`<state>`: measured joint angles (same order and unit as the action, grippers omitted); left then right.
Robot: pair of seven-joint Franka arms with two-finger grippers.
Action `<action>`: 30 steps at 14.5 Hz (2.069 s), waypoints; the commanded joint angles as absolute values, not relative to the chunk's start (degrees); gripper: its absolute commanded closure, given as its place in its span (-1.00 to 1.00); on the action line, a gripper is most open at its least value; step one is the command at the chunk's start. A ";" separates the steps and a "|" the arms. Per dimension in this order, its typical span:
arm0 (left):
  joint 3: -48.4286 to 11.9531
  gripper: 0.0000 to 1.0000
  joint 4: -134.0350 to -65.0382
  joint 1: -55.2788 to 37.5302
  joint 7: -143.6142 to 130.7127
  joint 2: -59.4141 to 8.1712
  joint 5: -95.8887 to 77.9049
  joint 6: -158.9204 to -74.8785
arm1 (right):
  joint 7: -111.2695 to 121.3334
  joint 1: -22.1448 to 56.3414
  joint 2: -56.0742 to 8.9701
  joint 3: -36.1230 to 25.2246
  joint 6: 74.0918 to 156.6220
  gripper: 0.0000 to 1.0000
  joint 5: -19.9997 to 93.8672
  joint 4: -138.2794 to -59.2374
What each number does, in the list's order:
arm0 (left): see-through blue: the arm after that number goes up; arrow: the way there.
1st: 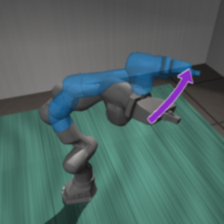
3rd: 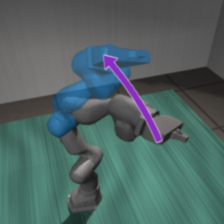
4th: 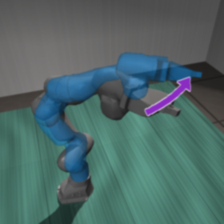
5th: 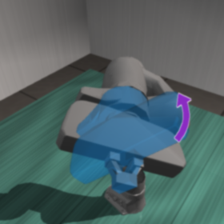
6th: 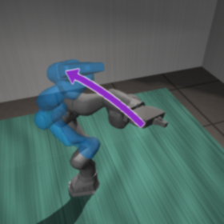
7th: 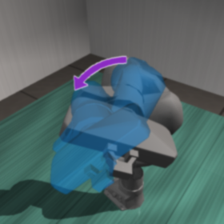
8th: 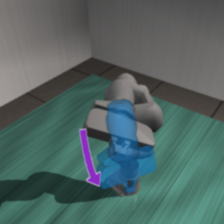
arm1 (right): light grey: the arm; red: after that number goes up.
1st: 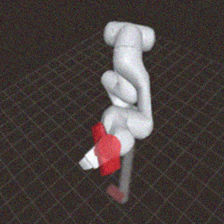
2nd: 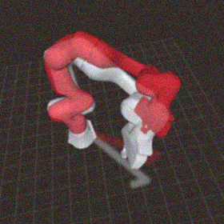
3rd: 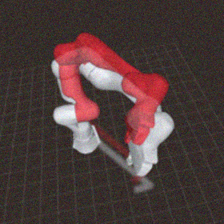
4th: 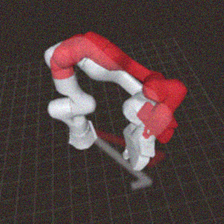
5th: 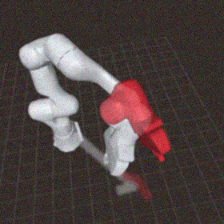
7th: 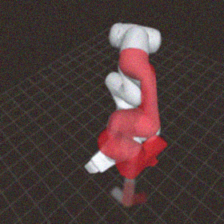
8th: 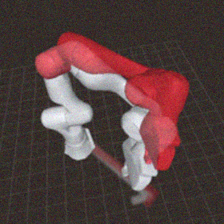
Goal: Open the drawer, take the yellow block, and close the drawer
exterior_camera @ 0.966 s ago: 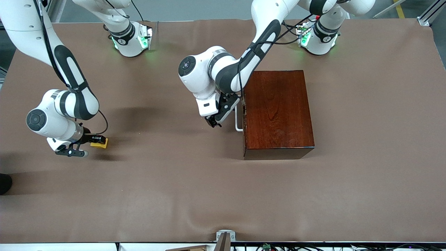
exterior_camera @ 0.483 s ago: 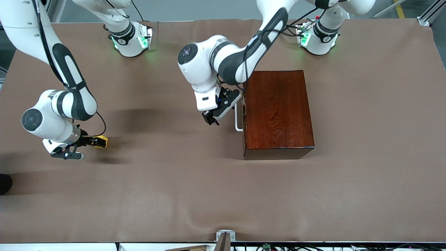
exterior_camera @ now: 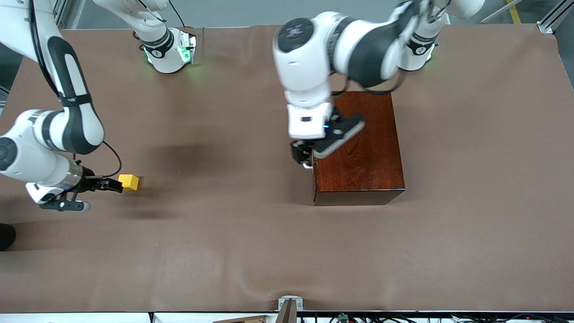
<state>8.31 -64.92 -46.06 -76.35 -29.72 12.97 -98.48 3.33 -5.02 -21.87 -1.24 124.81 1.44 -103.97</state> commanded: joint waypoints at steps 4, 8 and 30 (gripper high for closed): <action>7.29 -1.00 -66.71 -35.44 -54.88 -22.60 9.23 -95.72 | 3.78 -4.75 -17.67 -0.70 122.00 -1.00 1.05 -100.29; 7.21 -1.00 -66.80 -28.32 -39.15 -20.05 7.65 -95.01 | 3.60 -4.31 -16.44 -0.70 113.32 -1.00 1.49 -94.41; -4.27 -1.00 -87.61 -2.23 -7.74 2.27 -0.62 -87.72 | 4.22 -2.11 2.54 0.26 87.10 -1.00 1.05 -89.56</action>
<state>1.94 -79.67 -8.64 -9.67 -3.99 0.81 -85.55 3.56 -1.94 0.71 0.30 87.75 1.45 -88.21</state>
